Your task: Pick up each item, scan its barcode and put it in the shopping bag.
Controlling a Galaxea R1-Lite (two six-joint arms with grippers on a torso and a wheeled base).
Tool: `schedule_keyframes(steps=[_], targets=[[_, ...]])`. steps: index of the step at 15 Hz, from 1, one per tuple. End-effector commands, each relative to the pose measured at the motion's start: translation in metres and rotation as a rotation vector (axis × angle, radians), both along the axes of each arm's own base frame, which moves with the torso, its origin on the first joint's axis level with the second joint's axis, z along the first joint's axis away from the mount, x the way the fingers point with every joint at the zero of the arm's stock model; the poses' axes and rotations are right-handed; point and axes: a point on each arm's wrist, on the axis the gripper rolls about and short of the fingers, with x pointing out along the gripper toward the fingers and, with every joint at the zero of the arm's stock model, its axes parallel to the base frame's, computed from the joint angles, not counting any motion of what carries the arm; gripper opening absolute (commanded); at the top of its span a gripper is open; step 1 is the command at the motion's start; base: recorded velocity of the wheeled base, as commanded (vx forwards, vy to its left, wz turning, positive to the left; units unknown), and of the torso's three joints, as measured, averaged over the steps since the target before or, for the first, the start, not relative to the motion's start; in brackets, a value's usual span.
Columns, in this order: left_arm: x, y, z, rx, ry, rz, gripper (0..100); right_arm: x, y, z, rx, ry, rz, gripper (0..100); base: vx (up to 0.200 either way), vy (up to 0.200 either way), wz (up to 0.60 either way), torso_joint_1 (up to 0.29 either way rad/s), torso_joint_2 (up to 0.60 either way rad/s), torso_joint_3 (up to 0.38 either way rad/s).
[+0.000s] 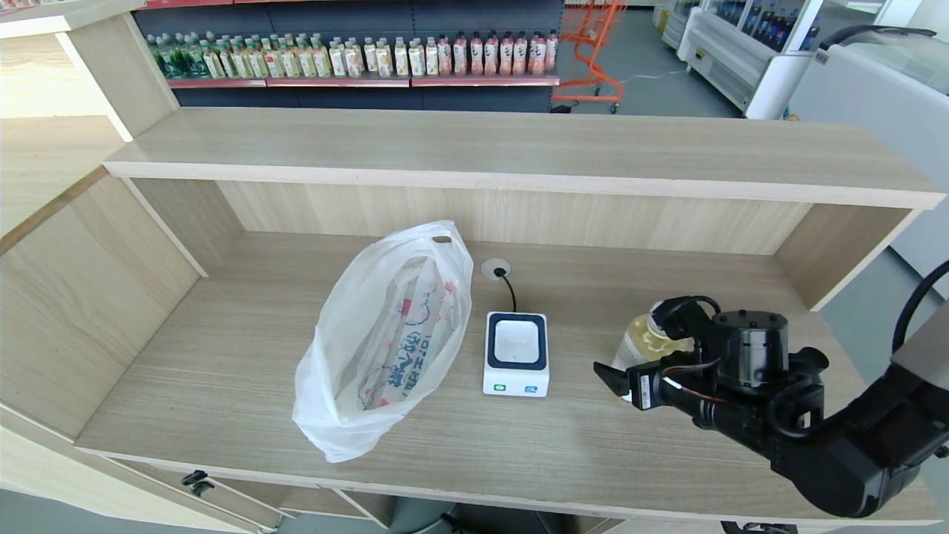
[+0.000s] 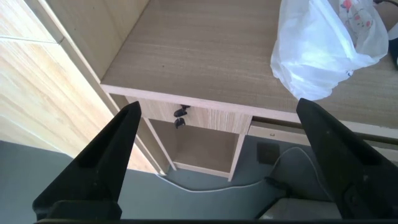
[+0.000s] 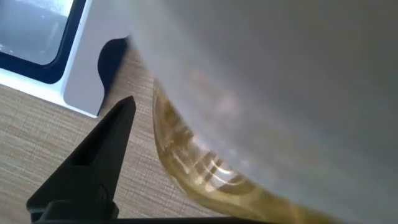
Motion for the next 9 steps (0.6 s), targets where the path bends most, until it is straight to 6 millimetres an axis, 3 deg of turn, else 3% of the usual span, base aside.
schedule_keyframes(steps=[1,9], targets=[[0.0,0.0,0.0,0.0,0.001,0.001,100,0.004,0.004,-0.012,-0.004,0.015,0.013,100,0.0,0.0,0.0,0.0,0.0,0.0],[0.0,0.0,0.0,0.0,0.001,0.001,100,0.014,0.009,-0.003,-0.02,-0.1,0.032,100,0.0,0.0,0.0,0.0,0.0,0.0]])
